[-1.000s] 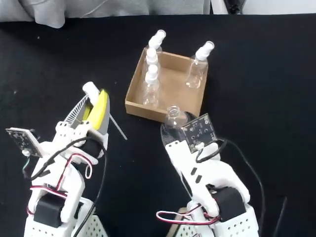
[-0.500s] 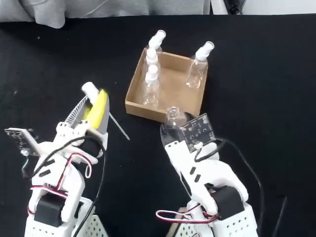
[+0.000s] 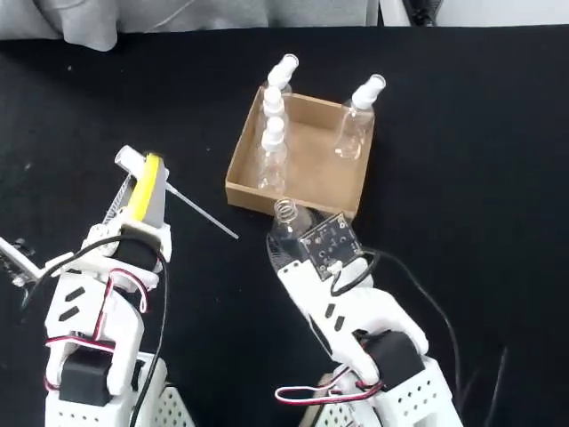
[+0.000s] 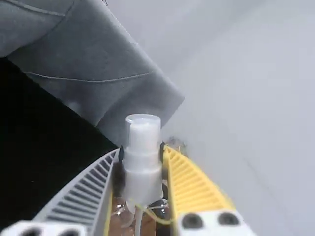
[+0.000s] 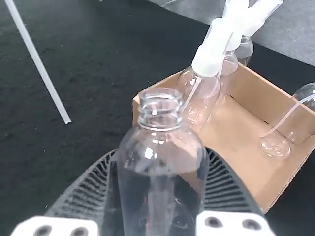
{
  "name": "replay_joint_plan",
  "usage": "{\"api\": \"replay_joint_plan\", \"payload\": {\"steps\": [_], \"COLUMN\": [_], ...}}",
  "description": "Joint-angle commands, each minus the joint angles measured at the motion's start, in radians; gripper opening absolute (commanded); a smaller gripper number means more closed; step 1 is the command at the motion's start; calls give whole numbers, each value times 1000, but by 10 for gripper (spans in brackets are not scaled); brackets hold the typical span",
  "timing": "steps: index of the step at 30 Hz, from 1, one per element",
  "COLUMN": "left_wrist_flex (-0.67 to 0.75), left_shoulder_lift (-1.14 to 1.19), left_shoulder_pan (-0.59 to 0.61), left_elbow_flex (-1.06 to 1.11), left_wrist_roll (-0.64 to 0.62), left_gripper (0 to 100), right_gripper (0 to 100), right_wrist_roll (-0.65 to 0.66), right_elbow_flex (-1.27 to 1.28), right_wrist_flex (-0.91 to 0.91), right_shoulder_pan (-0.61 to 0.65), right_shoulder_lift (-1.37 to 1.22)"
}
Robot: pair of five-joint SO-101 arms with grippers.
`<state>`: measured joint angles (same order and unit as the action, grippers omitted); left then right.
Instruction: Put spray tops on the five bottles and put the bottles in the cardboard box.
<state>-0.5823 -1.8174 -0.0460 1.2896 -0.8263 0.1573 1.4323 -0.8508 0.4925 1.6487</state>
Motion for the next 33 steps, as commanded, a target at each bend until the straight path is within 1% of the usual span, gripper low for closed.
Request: {"api": "replay_joint_plan", "payload": {"steps": [1, 4, 6, 8, 10, 13, 17, 20, 23, 28, 31, 33], "left_wrist_flex": [25, 25, 25, 25, 25, 25, 25, 25, 25, 75, 80, 81], "left_shoulder_lift": [-9, -9, -9, -9, -9, -9, -9, -9, -9, -9, -9, -9], "left_shoulder_pan": [12, 28, 77, 133, 159, 159, 133, 114, 114, 114, 111, 76], "left_elbow_flex": [-50, -61, -65, -67, -65, -64, -65, -64, -65, -56, -56, -58], "left_wrist_roll": [-26, -35, -92, -129, -140, -140, -140, -140, -140, -140, -140, -135], "left_gripper": [32, 30, 30, 30, 30, 30, 30, 30, 30, 30, 30, 30], "right_gripper": [138, 138, 138, 139, 139, 139, 139, 135, 135, 134, 134, 134], "right_wrist_roll": [11, 11, 11, 8, 9, 11, 14, 91, 137, 138, 138, 150], "right_elbow_flex": [-7, -7, -7, -5, 8, 39, 85, 116, 142, 153, 153, 153], "right_wrist_flex": [37, 37, 37, 37, 37, 52, 118, 155, 184, 204, 206, 206], "right_shoulder_pan": [18, 20, 21, 51, 92, 141, 149, 149, 149, 149, 149, 150], "right_shoulder_lift": [16, 16, 16, 16, 16, 16, 16, 16, 16, 16, 16, 16]}}
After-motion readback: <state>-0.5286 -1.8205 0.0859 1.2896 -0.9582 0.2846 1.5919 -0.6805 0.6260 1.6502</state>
